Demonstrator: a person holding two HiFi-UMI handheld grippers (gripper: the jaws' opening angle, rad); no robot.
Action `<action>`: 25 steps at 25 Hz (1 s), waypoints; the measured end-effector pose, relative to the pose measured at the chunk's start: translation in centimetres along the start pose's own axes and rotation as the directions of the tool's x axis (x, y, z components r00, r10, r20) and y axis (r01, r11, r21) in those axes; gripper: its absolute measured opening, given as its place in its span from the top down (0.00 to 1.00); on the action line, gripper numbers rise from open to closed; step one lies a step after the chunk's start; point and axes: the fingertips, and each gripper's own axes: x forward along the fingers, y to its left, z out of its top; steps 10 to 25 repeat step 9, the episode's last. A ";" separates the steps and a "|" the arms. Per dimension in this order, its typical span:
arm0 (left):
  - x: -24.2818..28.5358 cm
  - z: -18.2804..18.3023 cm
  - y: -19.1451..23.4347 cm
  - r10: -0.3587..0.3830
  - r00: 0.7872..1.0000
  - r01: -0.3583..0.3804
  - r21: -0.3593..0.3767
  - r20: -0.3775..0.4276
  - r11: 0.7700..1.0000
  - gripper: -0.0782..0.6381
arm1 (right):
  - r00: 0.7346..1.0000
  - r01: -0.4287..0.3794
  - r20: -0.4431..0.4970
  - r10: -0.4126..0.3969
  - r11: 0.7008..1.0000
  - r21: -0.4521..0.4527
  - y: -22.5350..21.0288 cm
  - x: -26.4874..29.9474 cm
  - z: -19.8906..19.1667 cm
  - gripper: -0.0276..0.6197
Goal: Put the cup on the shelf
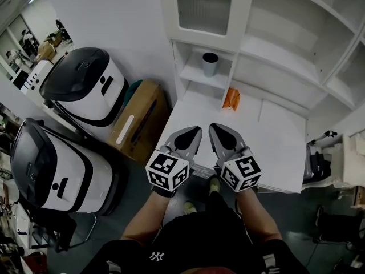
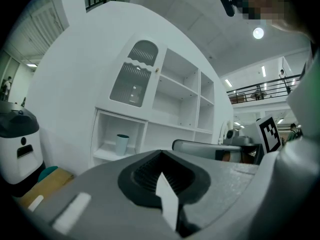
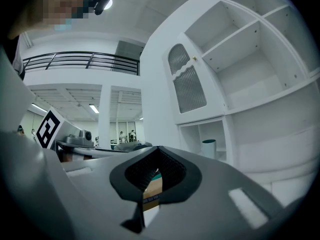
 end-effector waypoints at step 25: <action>-0.4 0.1 -0.5 -0.002 1.000 0.002 0.000 0.001 1.000 0.89 | 1.000 0.008 -0.002 -0.008 1.000 -0.003 0.3 -0.7 0.0 0.94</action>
